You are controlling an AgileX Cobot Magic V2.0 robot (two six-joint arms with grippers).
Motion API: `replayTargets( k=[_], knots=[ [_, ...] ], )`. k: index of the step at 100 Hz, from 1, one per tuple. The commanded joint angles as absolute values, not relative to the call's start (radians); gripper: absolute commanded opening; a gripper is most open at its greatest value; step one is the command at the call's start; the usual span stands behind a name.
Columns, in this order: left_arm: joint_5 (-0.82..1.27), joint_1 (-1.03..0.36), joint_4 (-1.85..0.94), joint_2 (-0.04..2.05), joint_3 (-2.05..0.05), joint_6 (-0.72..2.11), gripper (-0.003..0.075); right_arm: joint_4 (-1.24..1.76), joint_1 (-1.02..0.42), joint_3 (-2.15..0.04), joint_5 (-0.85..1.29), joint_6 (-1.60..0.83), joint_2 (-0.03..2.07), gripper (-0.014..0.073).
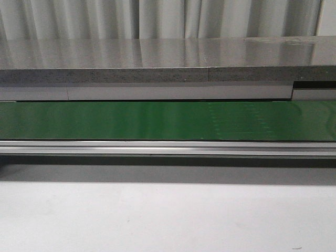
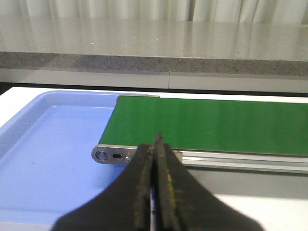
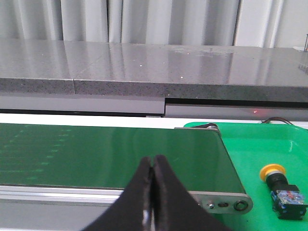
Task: Move button from right to left
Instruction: 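Move the right gripper over the yellow push button in the green tray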
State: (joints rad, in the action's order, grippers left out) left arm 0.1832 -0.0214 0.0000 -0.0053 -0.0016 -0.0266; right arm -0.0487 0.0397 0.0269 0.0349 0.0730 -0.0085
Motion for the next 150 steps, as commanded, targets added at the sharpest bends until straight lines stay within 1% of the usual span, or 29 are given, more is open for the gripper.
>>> replayTargets(
  k=[1,103,115,127,150],
  knots=[
    [0.109,-0.019,0.000,-0.037,0.045,-0.033,-0.0020,-0.057,0.038,0.013,-0.036,0.074,-0.030,-0.0069],
    [0.109,-0.019,0.000,-0.037,0.045,-0.033,-0.0020,-0.057,0.038,0.002,-0.024,0.074,-0.030,-0.0069],
    [0.109,-0.019,0.000,-0.037,0.045,-0.033,-0.0020,-0.057,0.038,-0.050,0.043,0.074,-0.023,-0.0069],
    [0.109,-0.019,0.000,-0.037,0.045,-0.033,-0.0020,-0.057,0.038,-0.146,0.135,0.074,0.010,-0.0069],
    [0.109,-0.019,0.000,-0.037,0.045,-0.033,-0.0020,-0.057,0.038,-0.339,0.283,0.074,0.167,-0.0069]
  ],
)
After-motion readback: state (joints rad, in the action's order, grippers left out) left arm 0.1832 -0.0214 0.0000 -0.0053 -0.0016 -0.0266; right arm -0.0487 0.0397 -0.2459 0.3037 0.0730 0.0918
